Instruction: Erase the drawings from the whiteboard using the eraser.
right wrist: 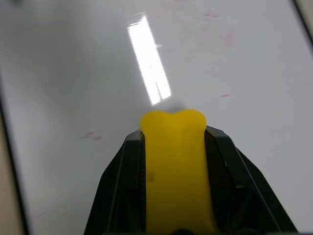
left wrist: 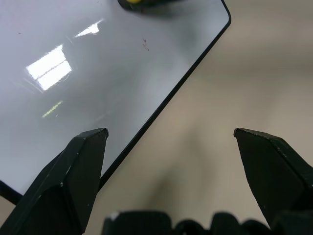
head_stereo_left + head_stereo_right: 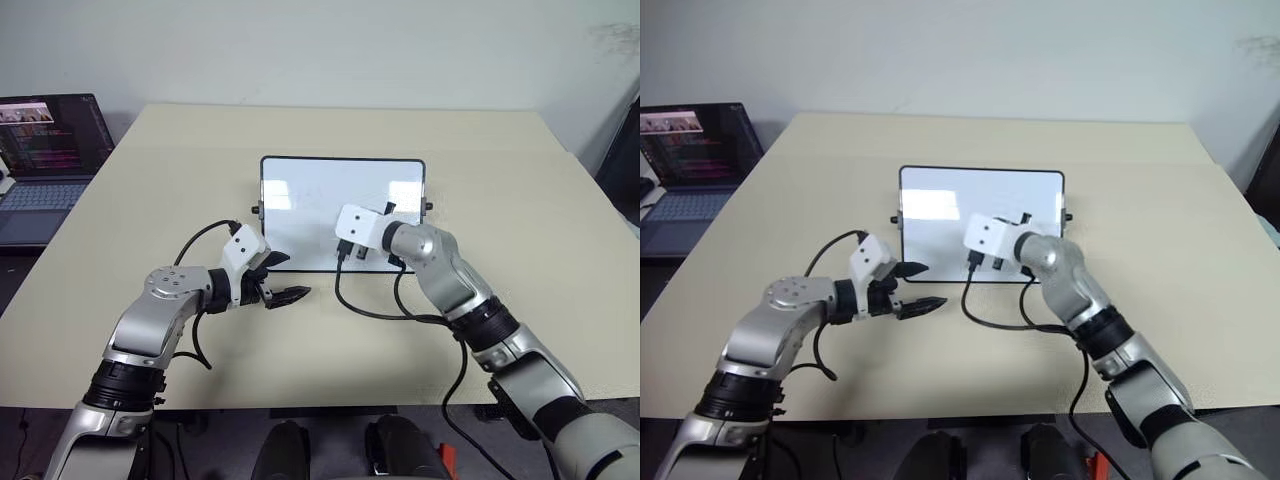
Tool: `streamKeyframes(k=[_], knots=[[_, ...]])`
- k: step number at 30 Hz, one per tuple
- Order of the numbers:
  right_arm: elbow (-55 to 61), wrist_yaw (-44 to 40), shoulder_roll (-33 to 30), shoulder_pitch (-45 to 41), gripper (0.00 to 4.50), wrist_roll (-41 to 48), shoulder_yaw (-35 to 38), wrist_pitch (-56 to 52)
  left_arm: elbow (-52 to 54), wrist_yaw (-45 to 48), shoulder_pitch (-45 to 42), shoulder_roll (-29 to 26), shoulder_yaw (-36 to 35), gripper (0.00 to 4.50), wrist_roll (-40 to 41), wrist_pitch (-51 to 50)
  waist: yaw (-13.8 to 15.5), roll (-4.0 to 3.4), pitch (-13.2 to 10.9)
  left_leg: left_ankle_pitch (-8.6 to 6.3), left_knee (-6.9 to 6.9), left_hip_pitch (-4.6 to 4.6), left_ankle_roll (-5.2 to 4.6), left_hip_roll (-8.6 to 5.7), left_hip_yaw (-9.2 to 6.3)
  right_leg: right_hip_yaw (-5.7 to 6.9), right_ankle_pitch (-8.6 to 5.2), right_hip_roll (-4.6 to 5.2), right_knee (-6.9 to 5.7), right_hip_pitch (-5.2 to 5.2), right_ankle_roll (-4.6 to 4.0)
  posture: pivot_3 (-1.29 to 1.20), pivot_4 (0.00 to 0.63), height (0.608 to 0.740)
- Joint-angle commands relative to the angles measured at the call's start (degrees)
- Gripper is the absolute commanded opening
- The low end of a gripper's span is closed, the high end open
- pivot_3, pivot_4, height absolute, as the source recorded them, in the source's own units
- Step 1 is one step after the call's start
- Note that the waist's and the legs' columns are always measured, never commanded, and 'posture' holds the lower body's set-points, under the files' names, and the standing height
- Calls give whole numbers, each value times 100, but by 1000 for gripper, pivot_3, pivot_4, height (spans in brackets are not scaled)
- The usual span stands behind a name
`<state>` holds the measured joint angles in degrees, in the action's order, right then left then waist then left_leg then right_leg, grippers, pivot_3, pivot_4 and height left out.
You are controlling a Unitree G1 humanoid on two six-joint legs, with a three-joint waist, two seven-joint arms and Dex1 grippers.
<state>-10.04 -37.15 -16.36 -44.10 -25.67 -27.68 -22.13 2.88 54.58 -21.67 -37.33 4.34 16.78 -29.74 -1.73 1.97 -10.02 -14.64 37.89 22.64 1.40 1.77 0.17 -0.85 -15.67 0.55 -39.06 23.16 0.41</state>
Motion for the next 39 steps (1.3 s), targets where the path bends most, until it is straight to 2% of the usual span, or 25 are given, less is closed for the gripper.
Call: streamKeyframes(k=[1,8,15,18,22,25,28,30,33,36,39], knots=[[-132,-332,-205,214,1254,-80,-113,-413,254,28,-25,-22,-60,4500,86,12,-1,0,0,0,0,-5,0,0,0,0,0,0,-1,-2,0,0,150,740],[-330,524,-103,-136,1254,-161,294,-186,220,55,-66,-8,-32,4500,79,31,0,0,0,4,2,-7,-5,2,0,-3,-3,-5,-5,-1,10,0,150,740],[-39,-37,-216,233,1254,-52,11,-461,230,55,-61,3,-33,4500,89,25,11,1,1,4,0,-1,-4,1,0,-2,4,-4,0,0,-3,0,150,740],[48,33,-208,285,1254,-76,61,-415,234,37,-56,12,-40,4500,94,17,5,1,1,4,0,-1,-5,1,1,-3,4,-3,1,0,-3,0,150,740],[117,491,-42,138,1254,82,466,-239,218,-57,-79,89,-115,4500,127,38,2,1,1,4,1,-2,-5,2,0,-1,0,-4,-1,0,4,0,150,740],[683,650,301,210,1254,717,1172,-456,211,-231,-146,230,-305,4500,229,42,9,0,-2,4,2,3,-5,3,-1,-2,-1,-4,-2,4,7,0,150,740],[1585,427,509,436,1252,1419,1758,-982,300,-303,-172,323,-443,4500,379,38,11,-2,-4,3,0,26,-3,3,-3,1,5,-4,2,21,-3,0,150,740],[2307,187,401,686,1251,1792,2027,-1357,388,-320,-196,362,-465,4500,454,23,16,-3,-4,-2,-3,33,3,4,-5,2,2,-2,4,26,0,0,150,740],[3209,-96,-242,1205,1251,1925,2192,-1547,467,-370,-332,433,-452,4500,517,-13,53,-3,-5,-19,-7,42,20,-2,-7,6,-20,9,11,28,12,0,150,740],[3886,-127,-813,1884,1251,2006,2521,-1868,519,-357,-520,488,-370,4500,556,-69,79,-3,-5,-32,-6,46,15,-16,-1,4,-30,27,20,28,23,0,150,740],[4366,-59,-1013,2594,1251,2156,2648,-2175,433,-284,-661,502,-240,4500,521,-70,85,-3,-5,-34,-5,46,13,-20,1,2,-33,29,21,26,27,0,150,740]])
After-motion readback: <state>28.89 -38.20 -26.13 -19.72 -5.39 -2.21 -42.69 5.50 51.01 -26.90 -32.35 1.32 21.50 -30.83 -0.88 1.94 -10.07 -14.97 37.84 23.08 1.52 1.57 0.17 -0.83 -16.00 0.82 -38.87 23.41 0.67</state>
